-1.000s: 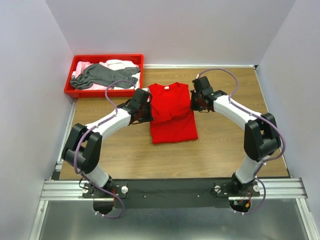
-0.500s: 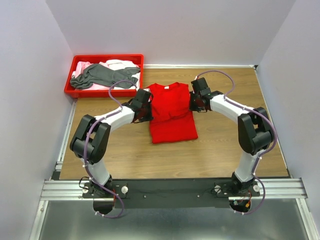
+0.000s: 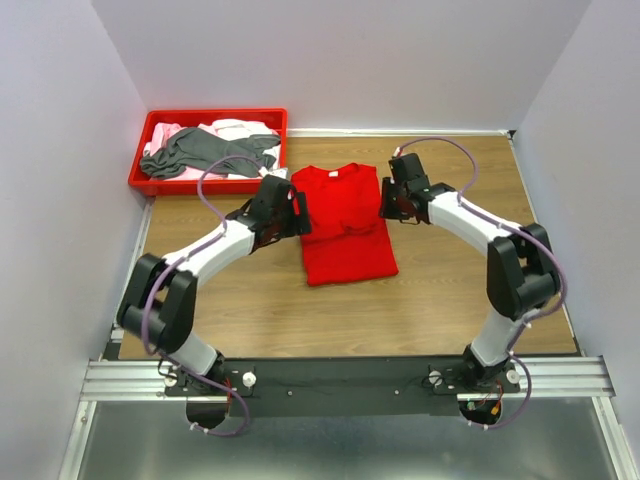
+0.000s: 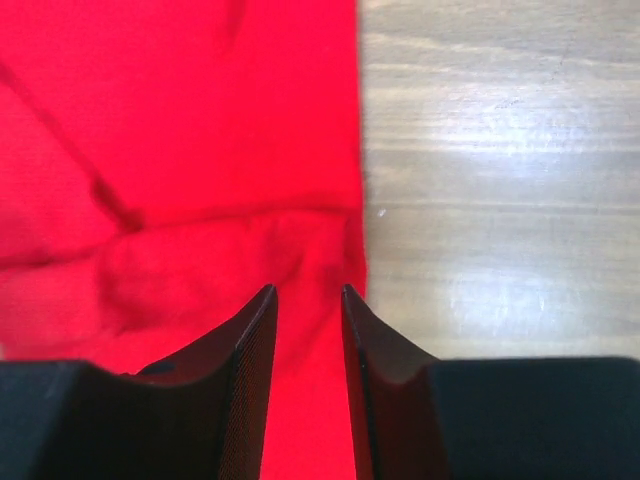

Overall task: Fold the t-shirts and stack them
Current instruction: Fold the tshirt

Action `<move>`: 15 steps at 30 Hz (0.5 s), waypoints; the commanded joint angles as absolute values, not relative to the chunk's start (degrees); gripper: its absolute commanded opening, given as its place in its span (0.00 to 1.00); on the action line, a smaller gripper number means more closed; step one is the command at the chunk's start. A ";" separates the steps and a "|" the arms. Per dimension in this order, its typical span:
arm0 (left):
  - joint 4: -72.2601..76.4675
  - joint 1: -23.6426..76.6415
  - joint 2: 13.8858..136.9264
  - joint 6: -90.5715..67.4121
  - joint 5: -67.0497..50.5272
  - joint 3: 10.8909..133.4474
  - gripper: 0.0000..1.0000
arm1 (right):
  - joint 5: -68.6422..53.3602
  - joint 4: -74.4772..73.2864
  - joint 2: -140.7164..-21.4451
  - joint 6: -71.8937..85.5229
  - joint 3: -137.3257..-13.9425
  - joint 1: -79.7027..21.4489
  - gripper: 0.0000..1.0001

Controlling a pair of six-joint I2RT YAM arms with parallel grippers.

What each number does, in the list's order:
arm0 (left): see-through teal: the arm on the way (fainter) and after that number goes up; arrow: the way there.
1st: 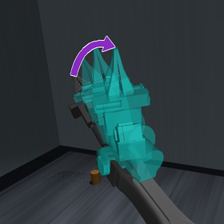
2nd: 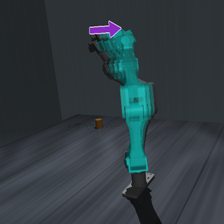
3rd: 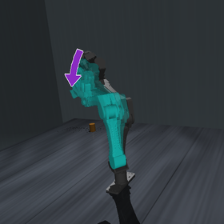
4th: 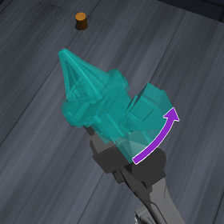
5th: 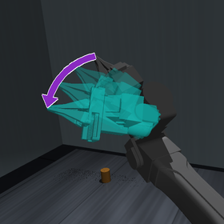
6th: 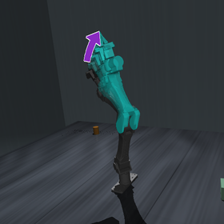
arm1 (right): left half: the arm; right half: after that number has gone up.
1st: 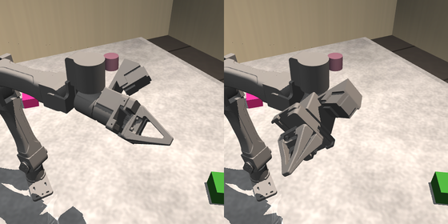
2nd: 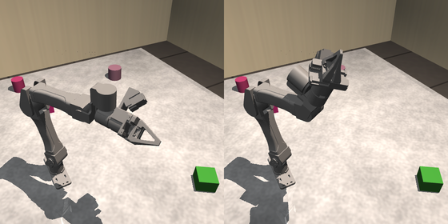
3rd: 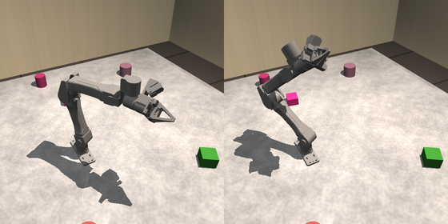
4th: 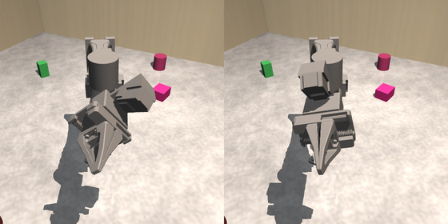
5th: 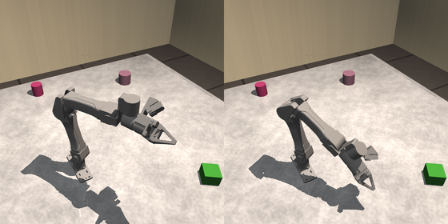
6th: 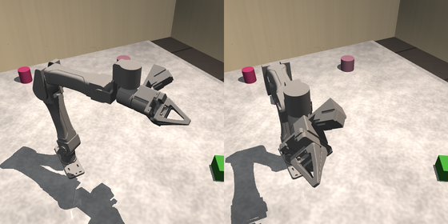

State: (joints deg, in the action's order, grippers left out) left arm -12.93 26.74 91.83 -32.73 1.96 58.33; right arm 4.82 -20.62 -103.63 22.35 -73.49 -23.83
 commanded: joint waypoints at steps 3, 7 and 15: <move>-10.81 31.71 80.87 -35.94 4.14 54.33 0.70 | -1.56 -18.20 -95.89 22.06 -68.57 -27.76 0.24; -6.43 35.67 80.77 -38.05 0.89 50.03 0.30 | -6.06 -15.04 -97.20 23.73 -66.28 -29.00 0.06; -2.46 38.58 91.83 -38.06 -3.33 48.52 0.22 | -12.30 -11.16 -105.19 24.96 -67.59 -29.62 0.03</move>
